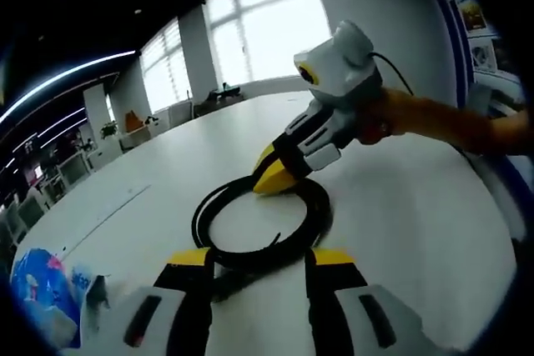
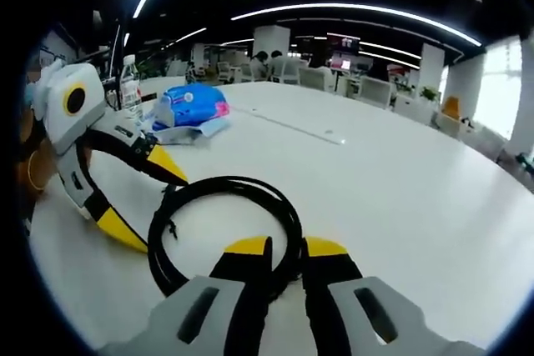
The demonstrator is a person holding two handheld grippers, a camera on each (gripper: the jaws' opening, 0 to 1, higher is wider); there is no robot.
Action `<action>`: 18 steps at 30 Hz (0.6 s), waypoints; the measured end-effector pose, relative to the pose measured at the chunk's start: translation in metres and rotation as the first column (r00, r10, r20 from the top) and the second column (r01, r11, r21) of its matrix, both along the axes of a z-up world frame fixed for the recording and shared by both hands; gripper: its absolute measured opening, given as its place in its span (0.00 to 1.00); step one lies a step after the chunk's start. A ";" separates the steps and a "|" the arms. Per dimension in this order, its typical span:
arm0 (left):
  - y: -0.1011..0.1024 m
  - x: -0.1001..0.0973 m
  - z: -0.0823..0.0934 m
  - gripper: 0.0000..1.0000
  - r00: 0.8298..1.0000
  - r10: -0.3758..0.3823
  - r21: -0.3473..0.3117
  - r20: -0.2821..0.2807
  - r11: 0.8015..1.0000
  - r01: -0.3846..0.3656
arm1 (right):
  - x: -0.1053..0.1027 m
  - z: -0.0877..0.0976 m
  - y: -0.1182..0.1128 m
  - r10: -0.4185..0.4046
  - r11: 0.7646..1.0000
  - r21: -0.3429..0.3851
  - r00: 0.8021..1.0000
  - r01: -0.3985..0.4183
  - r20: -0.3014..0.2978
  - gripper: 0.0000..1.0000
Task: Arrange the tabletop items into an orderly group along one side of the table until the central work area is clear of visible clutter.
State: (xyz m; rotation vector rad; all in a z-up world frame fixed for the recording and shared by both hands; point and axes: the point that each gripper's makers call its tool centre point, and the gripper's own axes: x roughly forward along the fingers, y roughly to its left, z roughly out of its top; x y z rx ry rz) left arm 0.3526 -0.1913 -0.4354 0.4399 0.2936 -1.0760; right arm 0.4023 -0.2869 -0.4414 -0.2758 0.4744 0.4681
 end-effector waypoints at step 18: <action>-0.005 -0.019 0.003 0.37 0.998 -0.068 0.013 0.001 0.998 0.068 | -0.012 0.007 0.013 0.052 0.997 -0.055 0.999 -0.051 0.015 0.02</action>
